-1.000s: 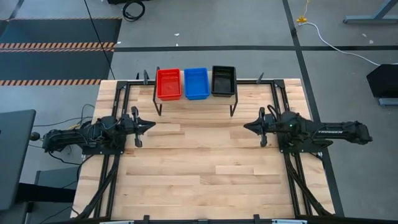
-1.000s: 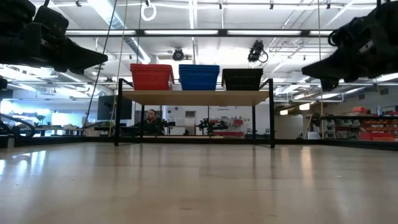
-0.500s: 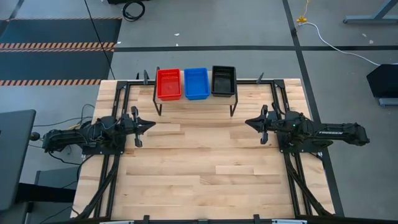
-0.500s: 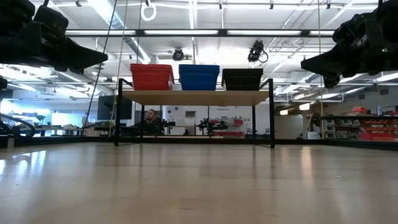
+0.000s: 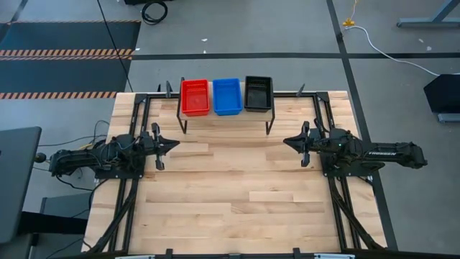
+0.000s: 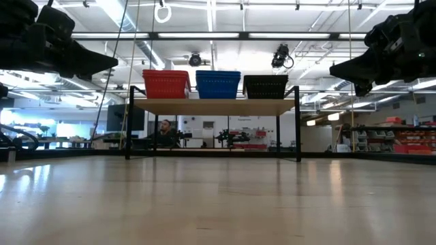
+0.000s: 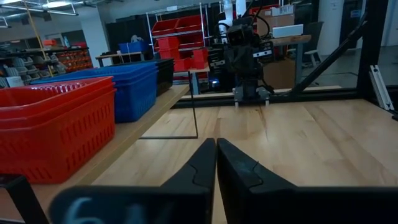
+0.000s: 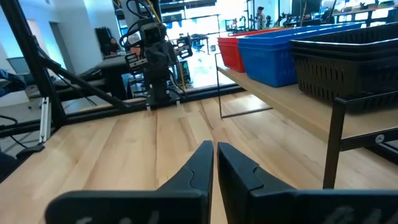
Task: Stack baskets on shelf by color
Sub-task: Return to Home Position
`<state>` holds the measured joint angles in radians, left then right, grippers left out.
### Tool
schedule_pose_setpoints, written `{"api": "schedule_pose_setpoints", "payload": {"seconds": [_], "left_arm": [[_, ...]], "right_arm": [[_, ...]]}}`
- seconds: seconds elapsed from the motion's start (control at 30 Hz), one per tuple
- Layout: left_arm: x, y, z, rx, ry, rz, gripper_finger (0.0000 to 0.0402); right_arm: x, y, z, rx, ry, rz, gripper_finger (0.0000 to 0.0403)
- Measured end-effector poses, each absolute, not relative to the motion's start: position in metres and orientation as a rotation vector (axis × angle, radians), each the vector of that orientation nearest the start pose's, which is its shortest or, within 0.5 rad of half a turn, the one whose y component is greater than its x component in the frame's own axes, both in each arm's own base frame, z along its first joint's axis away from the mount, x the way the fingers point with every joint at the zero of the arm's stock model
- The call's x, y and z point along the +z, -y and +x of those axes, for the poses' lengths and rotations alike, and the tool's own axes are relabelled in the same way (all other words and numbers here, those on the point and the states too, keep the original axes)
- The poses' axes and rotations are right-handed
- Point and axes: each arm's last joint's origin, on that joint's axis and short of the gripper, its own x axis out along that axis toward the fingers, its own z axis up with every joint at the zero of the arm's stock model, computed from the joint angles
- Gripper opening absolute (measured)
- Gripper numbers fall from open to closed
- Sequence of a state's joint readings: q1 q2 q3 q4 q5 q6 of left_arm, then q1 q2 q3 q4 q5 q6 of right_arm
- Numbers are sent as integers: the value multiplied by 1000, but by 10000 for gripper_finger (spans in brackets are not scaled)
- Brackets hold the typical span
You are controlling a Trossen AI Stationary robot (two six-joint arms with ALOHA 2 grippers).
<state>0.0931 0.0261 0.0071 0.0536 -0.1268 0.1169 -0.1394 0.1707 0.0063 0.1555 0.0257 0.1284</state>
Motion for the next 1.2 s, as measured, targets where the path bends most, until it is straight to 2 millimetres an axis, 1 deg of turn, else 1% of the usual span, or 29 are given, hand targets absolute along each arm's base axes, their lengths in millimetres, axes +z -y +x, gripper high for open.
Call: {"api": "schedule_pose_setpoints", "payload": {"seconds": [0.27, 0.6, 0.97, 1.2], "left_arm": [[169, -13, 98, 222, 23, 116, 30], [169, -13, 98, 221, 23, 116, 19], [169, -13, 98, 222, 23, 116, 31], [169, -13, 98, 221, 23, 115, 25]], "right_arm": [[167, 16, 107, -166, 2, 129, 28], [167, 16, 107, -166, 2, 129, 27], [167, 16, 107, -166, 2, 129, 27], [167, 16, 107, -166, 2, 129, 29]]}}
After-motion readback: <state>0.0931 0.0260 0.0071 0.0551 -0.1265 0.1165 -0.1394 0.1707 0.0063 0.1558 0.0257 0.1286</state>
